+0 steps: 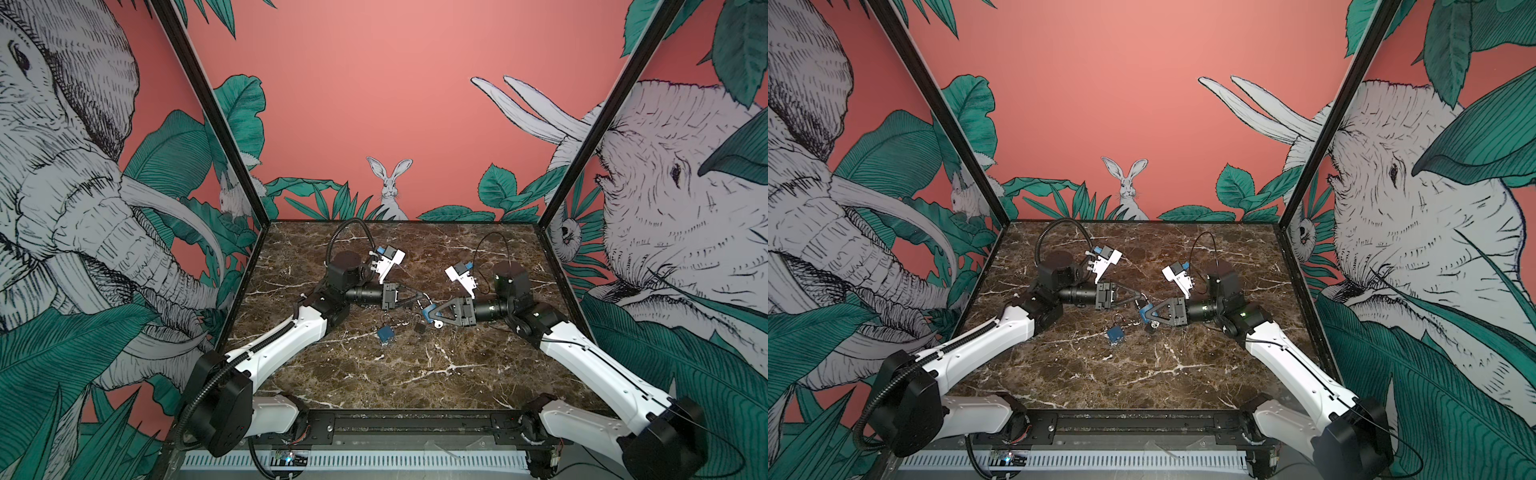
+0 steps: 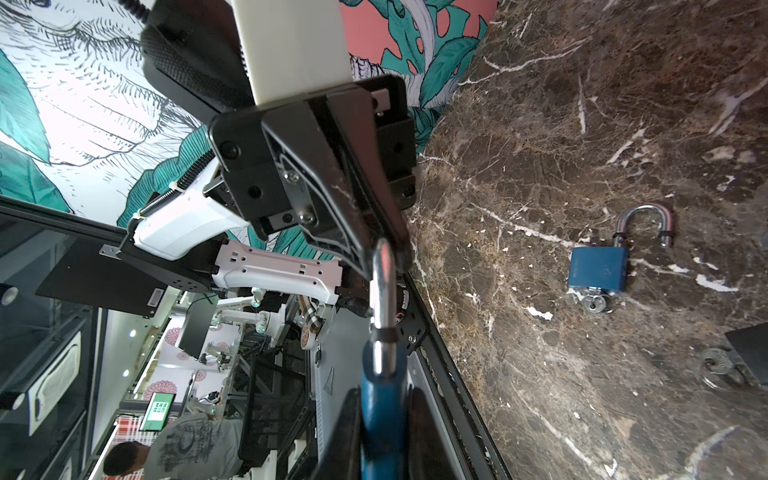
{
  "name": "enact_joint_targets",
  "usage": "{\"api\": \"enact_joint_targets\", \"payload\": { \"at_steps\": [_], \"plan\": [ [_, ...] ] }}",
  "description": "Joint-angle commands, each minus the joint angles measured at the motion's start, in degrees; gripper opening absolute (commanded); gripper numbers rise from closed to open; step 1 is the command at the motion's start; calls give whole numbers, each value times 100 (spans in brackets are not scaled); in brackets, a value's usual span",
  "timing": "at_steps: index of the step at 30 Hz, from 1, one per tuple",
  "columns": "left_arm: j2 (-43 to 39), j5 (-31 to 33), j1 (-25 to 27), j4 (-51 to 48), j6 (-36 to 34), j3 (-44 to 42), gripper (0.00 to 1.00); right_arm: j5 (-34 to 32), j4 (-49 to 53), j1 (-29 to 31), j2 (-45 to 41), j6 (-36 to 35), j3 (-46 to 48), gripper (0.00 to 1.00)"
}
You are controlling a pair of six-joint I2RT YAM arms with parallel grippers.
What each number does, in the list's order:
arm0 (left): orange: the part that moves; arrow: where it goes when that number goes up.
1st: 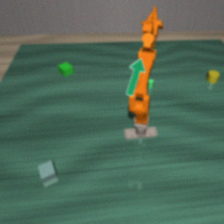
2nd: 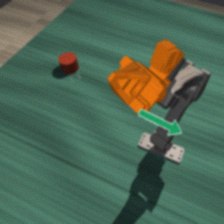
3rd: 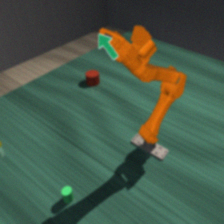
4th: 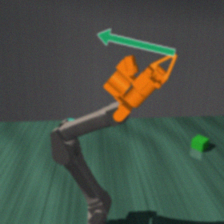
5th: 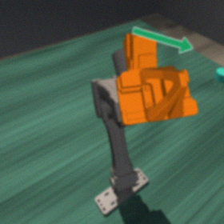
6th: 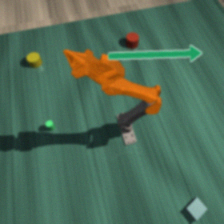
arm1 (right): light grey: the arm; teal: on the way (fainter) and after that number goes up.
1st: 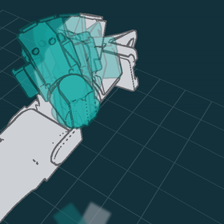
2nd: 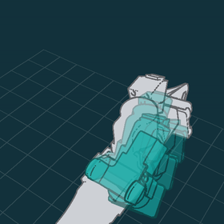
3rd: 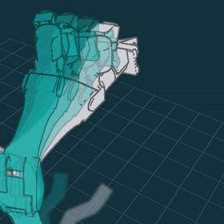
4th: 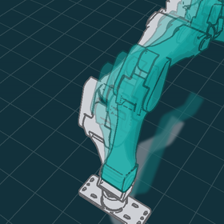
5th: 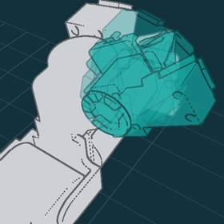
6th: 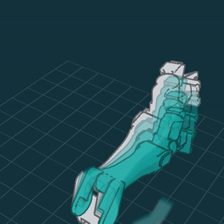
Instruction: Lock with the key
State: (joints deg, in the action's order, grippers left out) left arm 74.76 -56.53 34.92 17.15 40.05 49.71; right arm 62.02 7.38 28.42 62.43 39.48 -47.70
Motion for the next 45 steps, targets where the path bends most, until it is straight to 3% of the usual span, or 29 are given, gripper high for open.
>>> {"api": "enact_joint_targets", "payload": {
  "at_steps": [1,10,21,45],
  "plan": [
    [129,44,55,-46,-106,-185,0,286,-1137,14,-262,294,-123,0],
    [8,-138,76,239,265,-418,0,46,-1850,14,-226,761,28,0],
    [-217,-257,343,113,345,-630,0,-322,-1981,6,-28,710,-3,0],
    [-425,-149,1013,647,739,-1105,0,-568,-3208,-407,1116,1031,-230,0]
  ]
}}
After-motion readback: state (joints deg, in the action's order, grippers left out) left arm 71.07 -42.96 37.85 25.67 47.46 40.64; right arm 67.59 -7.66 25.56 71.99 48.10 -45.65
